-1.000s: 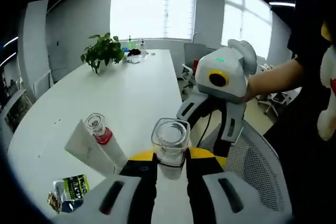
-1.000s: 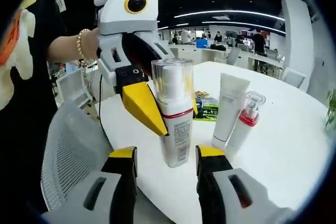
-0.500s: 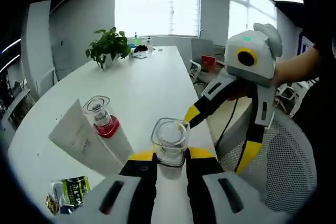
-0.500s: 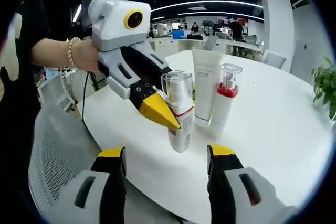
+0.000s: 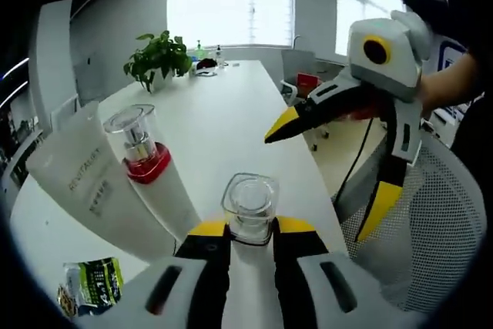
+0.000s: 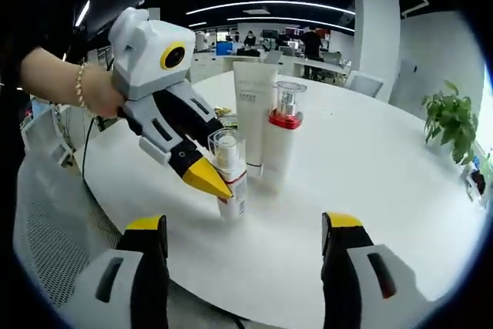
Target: Arrange the skincare products in the storage area until every visible bottle or jar stands upright without overlapping.
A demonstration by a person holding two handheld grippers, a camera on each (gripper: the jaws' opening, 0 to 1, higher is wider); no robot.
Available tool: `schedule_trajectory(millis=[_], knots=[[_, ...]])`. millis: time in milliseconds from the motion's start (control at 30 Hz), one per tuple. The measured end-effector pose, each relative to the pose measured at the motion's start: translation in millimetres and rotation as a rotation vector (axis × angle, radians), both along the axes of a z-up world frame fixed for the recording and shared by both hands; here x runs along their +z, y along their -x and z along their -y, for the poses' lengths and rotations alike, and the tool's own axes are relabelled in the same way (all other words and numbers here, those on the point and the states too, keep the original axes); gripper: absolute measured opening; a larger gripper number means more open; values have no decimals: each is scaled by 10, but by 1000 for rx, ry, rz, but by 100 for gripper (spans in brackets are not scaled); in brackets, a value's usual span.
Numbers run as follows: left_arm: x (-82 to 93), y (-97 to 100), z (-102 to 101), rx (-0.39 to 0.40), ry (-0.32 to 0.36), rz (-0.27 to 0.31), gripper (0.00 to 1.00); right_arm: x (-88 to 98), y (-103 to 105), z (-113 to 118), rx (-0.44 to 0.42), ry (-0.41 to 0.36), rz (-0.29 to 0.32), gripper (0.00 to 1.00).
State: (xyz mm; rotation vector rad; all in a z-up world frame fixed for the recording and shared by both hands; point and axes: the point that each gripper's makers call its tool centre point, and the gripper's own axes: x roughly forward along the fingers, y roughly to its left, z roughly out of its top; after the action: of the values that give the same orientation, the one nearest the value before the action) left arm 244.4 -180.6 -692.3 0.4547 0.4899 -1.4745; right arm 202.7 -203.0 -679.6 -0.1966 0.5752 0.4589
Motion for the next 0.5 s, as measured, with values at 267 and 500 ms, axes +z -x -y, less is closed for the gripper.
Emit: schedule_trajectory(millis=[267, 500], knots=[[-49, -52, 65, -4, -1, 12, 17, -43, -19, 29, -28, -10, -8, 91], [-46, -189, 125, 13, 29, 17, 17, -53, -11, 8, -30, -22, -21, 91]])
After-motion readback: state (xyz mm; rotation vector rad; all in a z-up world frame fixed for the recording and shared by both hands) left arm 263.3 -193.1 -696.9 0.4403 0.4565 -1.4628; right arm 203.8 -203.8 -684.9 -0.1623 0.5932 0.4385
